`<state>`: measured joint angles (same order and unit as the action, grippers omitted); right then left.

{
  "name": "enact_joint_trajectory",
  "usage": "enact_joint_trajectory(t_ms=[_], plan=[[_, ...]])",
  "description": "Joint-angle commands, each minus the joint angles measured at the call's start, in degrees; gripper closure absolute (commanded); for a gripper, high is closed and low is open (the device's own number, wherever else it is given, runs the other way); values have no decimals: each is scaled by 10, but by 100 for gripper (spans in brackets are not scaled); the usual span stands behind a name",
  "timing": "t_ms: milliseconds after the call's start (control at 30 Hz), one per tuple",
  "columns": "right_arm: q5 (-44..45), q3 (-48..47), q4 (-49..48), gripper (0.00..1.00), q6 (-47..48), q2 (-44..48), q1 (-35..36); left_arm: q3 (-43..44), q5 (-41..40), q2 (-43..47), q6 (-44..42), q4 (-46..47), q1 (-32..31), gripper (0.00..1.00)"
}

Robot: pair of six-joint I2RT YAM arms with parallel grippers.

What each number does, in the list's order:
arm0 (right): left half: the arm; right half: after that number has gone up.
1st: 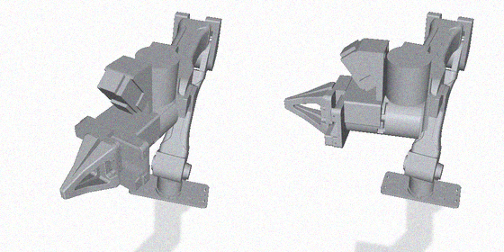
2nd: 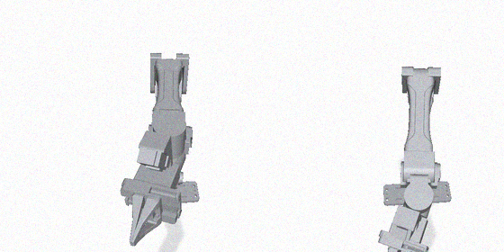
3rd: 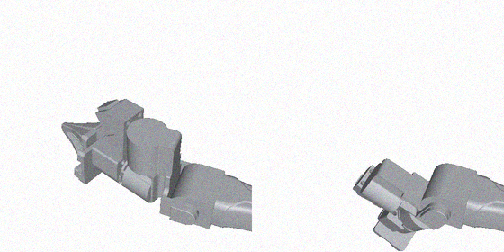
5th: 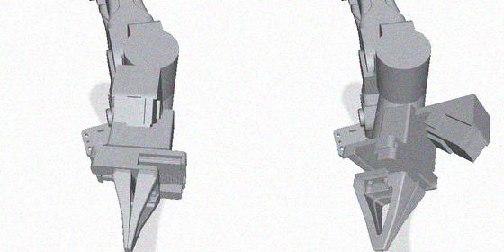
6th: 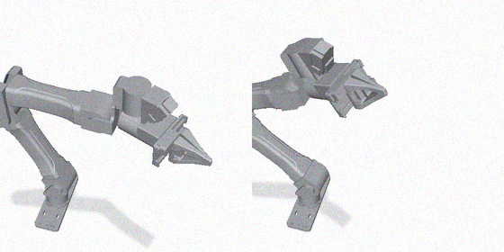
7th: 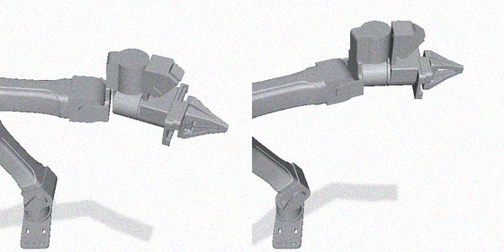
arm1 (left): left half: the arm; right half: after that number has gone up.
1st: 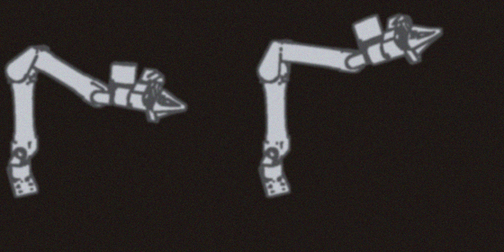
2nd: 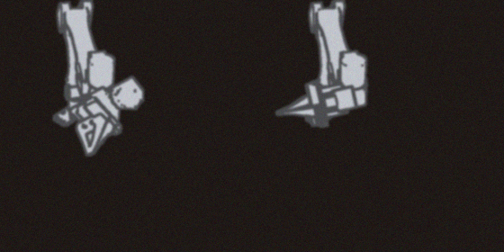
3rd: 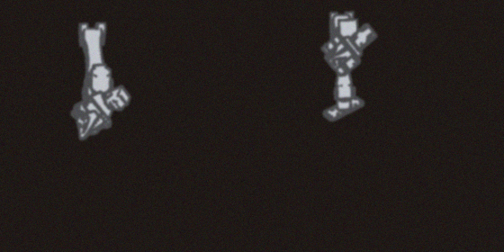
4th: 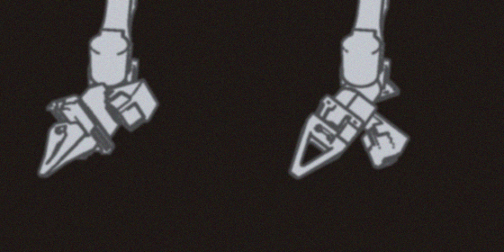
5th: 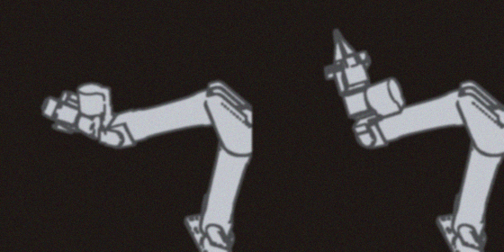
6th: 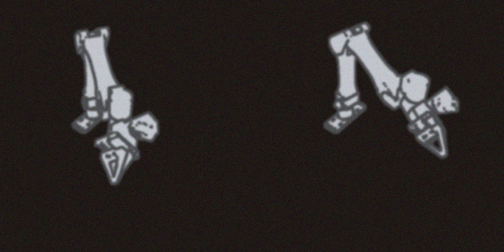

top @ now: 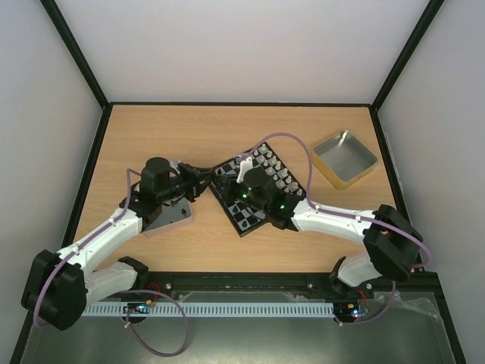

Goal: Set up the chess pieces on the board
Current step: Place the chess piece on the chessboard.

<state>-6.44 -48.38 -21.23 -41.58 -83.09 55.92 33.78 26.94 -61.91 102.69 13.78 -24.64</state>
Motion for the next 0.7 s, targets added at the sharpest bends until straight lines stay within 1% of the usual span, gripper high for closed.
enact_joint_trajectory(t_ms=[0,67,167,233,300,367,433,500,533,567,633,667], plan=[[18,-24,-18,82,10,1,2,-13,34,7,21,13,-15,87],[14,-25,-19,87,11,0,3,-15,34,10,25,16,-14,87],[7,-23,-21,97,11,-1,3,-16,33,11,28,18,-15,87],[5,-23,-18,98,10,1,3,-17,32,12,27,17,-14,85],[0,-25,-4,98,9,6,2,-17,27,14,21,10,-15,79],[3,-35,30,98,10,12,3,-13,14,18,0,-9,-15,68],[7,-52,91,98,13,21,1,12,-11,21,-55,-68,-13,54],[8,-82,184,98,17,26,-6,46,-58,22,-145,-151,-12,45],[9,-102,244,98,20,24,-13,61,-84,23,-188,-198,-10,41],[6,-120,303,98,24,21,-21,71,-113,26,-232,-224,-8,39],[-13,-147,404,98,43,14,-41,87,-179,36,-318,-270,-7,37],[-20,-155,445,98,49,10,-50,87,-209,42,-370,-275,-7,36]])
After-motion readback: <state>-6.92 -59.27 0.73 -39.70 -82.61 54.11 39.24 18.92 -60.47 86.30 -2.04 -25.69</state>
